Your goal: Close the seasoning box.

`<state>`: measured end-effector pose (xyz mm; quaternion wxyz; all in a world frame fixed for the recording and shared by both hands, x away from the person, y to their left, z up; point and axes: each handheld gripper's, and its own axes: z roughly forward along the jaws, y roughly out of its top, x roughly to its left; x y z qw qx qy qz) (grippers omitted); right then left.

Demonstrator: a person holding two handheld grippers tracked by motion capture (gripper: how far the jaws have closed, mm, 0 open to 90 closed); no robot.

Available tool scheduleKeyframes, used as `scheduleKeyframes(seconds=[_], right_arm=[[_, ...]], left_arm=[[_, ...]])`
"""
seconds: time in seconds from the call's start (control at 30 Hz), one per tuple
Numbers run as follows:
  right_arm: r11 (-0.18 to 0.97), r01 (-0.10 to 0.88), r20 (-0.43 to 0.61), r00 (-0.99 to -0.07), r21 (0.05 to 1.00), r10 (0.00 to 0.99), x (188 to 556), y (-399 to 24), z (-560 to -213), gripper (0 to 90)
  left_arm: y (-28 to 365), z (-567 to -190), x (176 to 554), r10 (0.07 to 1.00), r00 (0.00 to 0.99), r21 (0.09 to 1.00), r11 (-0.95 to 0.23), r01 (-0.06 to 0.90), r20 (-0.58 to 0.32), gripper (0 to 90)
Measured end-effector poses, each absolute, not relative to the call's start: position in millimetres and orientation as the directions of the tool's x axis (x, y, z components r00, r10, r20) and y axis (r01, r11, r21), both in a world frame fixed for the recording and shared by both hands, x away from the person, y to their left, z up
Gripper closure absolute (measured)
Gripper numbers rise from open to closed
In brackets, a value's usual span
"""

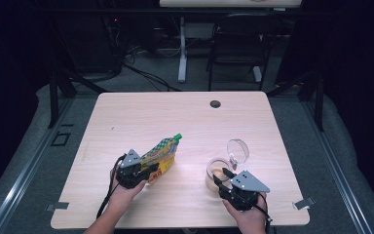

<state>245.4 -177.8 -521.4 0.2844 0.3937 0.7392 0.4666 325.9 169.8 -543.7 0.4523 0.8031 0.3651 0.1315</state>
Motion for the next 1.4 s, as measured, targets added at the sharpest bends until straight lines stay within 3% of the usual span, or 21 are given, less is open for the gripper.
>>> scheduleKeyframes(seconds=[0.4, 0.77, 1.4], right_arm=[[0.255, 0.313, -0.054, -0.533, 0.915, 0.845, 245, -178, -521, 57.9], [0.253, 0.312, -0.053, -0.530, 0.916, 0.846, 245, -178, -522, 57.3], [0.254, 0.317, -0.050, -0.532, 0.914, 0.845, 245, -178, -522, 56.3]], left_arm=[[181, -546, 324, 0.726, 0.672, 0.831, -0.275, 0.483, -0.150, 72.4], [190, -548, 322, 0.735, 0.657, 0.830, -0.254, 0.496, -0.168, 55.8], [197, -547, 315, 0.735, 0.660, 0.835, -0.261, 0.485, -0.153, 44.0]])
